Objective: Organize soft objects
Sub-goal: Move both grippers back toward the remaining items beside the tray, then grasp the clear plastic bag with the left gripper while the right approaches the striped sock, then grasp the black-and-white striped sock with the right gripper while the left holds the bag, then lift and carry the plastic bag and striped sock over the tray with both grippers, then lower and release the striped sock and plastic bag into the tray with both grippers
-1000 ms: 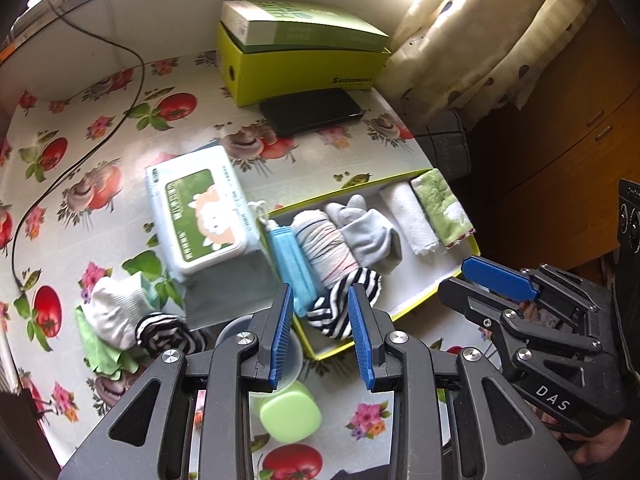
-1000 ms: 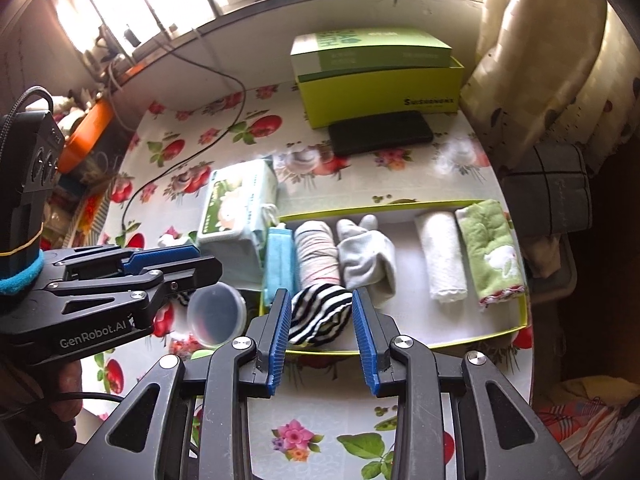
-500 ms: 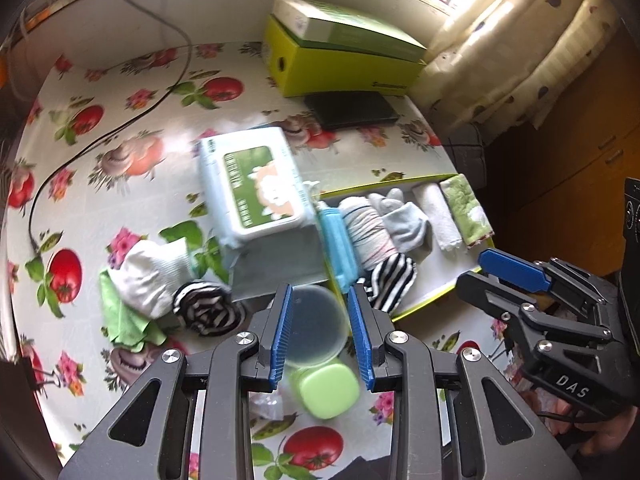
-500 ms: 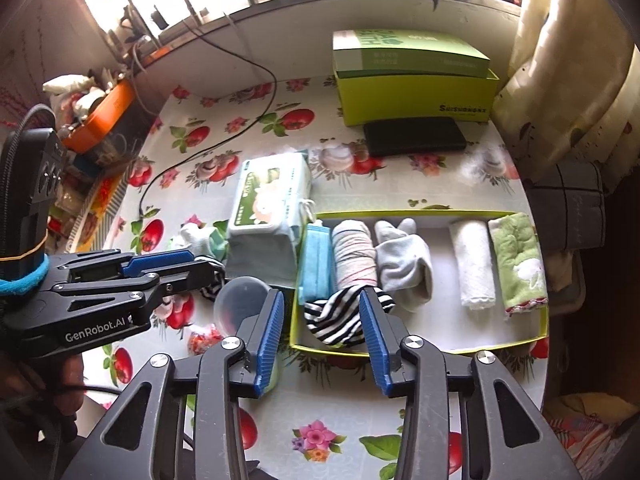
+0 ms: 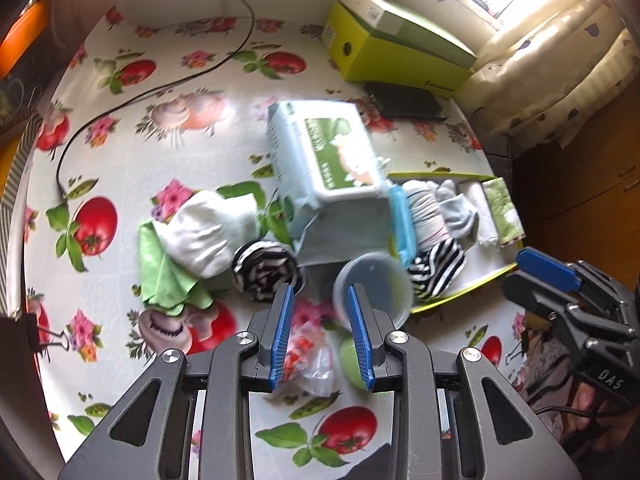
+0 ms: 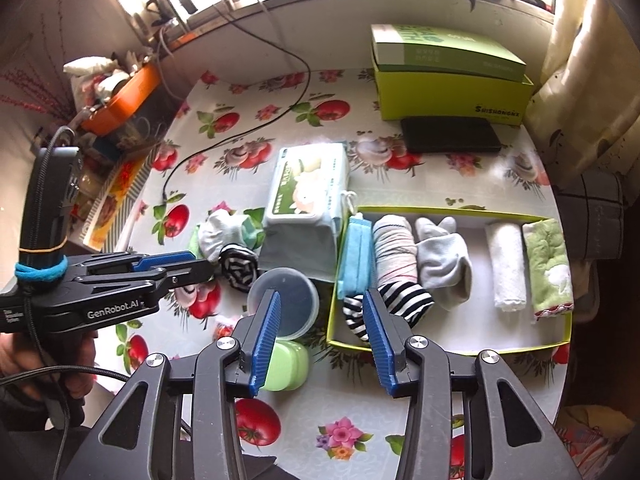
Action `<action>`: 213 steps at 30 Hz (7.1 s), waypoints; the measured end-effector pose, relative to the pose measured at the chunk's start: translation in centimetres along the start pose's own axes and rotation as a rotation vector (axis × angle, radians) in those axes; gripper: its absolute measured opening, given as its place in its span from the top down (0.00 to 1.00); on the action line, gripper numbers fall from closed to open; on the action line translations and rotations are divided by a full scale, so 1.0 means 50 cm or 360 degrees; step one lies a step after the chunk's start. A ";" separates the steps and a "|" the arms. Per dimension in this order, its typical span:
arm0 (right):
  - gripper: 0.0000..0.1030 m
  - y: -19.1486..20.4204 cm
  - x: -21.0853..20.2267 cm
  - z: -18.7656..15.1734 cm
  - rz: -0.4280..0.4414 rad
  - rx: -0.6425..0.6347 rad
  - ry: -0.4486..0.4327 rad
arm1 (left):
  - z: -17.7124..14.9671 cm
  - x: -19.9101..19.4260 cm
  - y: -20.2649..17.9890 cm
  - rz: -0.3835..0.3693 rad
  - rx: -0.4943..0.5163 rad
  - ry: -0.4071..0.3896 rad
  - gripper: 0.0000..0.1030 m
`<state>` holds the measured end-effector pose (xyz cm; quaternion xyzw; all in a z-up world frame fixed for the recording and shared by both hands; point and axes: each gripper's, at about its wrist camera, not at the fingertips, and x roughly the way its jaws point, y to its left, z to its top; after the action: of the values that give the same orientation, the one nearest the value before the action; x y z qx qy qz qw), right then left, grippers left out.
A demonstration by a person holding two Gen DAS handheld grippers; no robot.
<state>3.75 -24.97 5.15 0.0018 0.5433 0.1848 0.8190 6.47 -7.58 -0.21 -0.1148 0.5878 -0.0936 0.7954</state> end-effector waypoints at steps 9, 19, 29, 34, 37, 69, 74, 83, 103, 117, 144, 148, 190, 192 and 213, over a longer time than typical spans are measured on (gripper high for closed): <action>0.59 0.017 0.015 -0.006 0.0026 -0.0038 0.0055 | -0.059 0.059 0.056 -0.0015 -0.0045 0.0153 0.71; 0.58 0.035 0.035 -0.011 0.0039 -0.0087 0.0120 | -0.109 0.128 0.065 -0.0087 -0.0058 0.0285 0.62; 0.58 0.043 0.044 -0.006 0.0035 -0.0099 0.0143 | -0.125 0.175 0.048 -0.0033 0.0012 0.0378 0.62; 0.58 0.050 0.048 0.001 0.0049 -0.0109 0.0148 | -0.116 0.155 0.059 -0.0033 0.0002 0.0297 0.74; 0.58 0.057 0.051 0.006 0.0061 -0.0121 0.0151 | -0.105 0.134 0.079 -0.0033 -0.0033 0.0247 0.74; 0.58 0.287 0.338 0.075 -0.0028 -0.0947 0.0542 | -0.123 0.004 0.317 -0.0014 -0.0532 -0.0023 0.74; 0.58 0.286 0.387 0.073 -0.0116 -0.0952 0.0645 | -0.126 0.003 0.325 -0.0027 -0.0557 -0.0032 0.74; 0.82 0.284 0.420 0.070 -0.0102 -0.0927 0.0698 | -0.127 0.007 0.331 -0.0028 -0.0574 -0.0023 0.74; 0.88 0.245 0.216 0.083 0.0238 -0.0580 0.0374 | -0.066 -0.016 0.267 -0.0042 -0.0445 -0.0071 0.74; 0.88 0.117 0.098 0.067 0.0240 -0.0289 0.0180 | -0.008 -0.034 0.161 -0.0101 -0.0252 -0.0104 0.74; 0.88 -0.087 0.024 0.010 0.0140 0.0096 0.0032 | 0.044 -0.010 -0.054 -0.0168 0.0102 -0.0036 0.74; 0.88 -0.123 0.016 0.003 0.0113 0.0154 0.0017 | 0.047 -0.003 -0.075 -0.0170 0.0142 -0.0020 0.74; 0.79 -0.409 0.120 -0.075 -0.0117 0.0655 0.0165 | 0.093 0.095 -0.258 -0.0197 0.0482 0.0159 0.74; 0.70 -0.408 0.105 -0.074 -0.0105 0.0651 0.0136 | 0.094 0.103 -0.269 -0.0201 0.0504 0.0173 0.74; 0.64 -0.399 0.032 -0.094 -0.0022 0.0677 -0.0009 | 0.085 0.253 -0.384 -0.0154 0.0675 0.0359 0.74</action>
<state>6.09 -44.00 -2.26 0.1715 0.5676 0.0601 0.8030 13.97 -29.24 -4.93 0.0380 0.6338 -0.2651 0.7257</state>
